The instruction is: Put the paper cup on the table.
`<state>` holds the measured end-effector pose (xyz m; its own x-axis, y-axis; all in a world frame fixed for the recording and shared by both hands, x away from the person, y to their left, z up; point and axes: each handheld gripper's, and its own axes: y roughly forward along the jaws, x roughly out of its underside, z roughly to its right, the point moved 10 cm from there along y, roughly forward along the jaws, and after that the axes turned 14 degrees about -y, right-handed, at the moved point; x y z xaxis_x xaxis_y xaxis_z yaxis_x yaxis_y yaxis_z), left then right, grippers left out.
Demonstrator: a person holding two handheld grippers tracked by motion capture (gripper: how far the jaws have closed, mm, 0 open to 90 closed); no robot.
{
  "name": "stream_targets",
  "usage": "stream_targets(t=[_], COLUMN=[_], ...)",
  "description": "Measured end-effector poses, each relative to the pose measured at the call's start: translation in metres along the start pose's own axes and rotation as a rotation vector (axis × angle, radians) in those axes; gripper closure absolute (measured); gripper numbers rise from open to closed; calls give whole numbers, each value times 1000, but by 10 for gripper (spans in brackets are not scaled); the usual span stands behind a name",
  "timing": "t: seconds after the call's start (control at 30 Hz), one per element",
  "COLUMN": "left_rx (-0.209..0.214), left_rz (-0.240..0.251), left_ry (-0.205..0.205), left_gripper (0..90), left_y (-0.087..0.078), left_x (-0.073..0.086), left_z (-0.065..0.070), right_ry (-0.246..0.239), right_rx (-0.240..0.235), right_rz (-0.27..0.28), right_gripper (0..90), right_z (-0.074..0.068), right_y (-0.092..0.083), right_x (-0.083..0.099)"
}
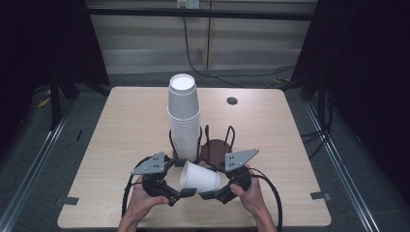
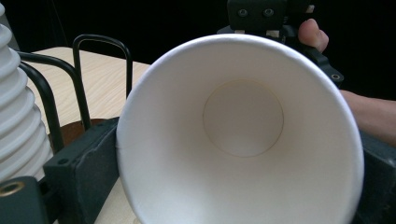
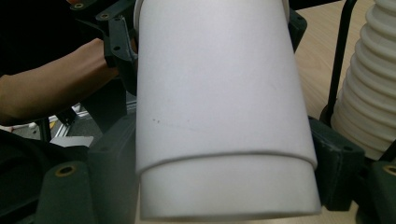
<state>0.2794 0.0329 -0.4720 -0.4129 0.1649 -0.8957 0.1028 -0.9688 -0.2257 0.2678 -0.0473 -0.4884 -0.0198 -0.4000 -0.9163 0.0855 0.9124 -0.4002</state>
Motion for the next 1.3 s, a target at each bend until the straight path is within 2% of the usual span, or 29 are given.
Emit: stream_targets(t=[0.27, 0.47, 0.53, 0.67, 0.8, 0.87, 0.9, 0.93, 1.03, 1.3], left_rx=[-13, 3, 10, -5, -35, -36, -40, -40, -85, -114], left_rz=[-10, -17, -24, -54, -76, -76, -76, -76, -91, -100], left_ry=[-2, -7, -12, -14, 0, 2, -8, -8, -7, -16], left_gripper=[56, 94, 99, 104, 105, 105, 105, 105, 105, 104], left_y=[2, -2, -3, -2, -1, -2, -4, -4, -7, -16], left_x=[1, 0, 0, 1, -2, -2, -2, -2, 0, 1], left_z=[-2, 0, 0, -1, -2, -2, -4, -4, -9, -14], right_ry=[12, 17, 18, 26, 34, 35, 44, 44, 45, 73], right_rx=[3, -12, -5, 3, 39, 48, 68, 68, 112, 209], right_rz=[4, 20, 26, 22, 41, 45, 58, 58, 80, 101], right_gripper=[223, 216, 202, 191, 154, 137, 132, 132, 129, 129], right_z=[2, 1, 2, 2, 5, 6, 7, 7, 9, 15], right_y=[0, 0, 1, 2, 0, -1, -4, -4, -11, -22], right_x=[2, 2, 2, 4, 4, 4, 4, 4, 4, 8])
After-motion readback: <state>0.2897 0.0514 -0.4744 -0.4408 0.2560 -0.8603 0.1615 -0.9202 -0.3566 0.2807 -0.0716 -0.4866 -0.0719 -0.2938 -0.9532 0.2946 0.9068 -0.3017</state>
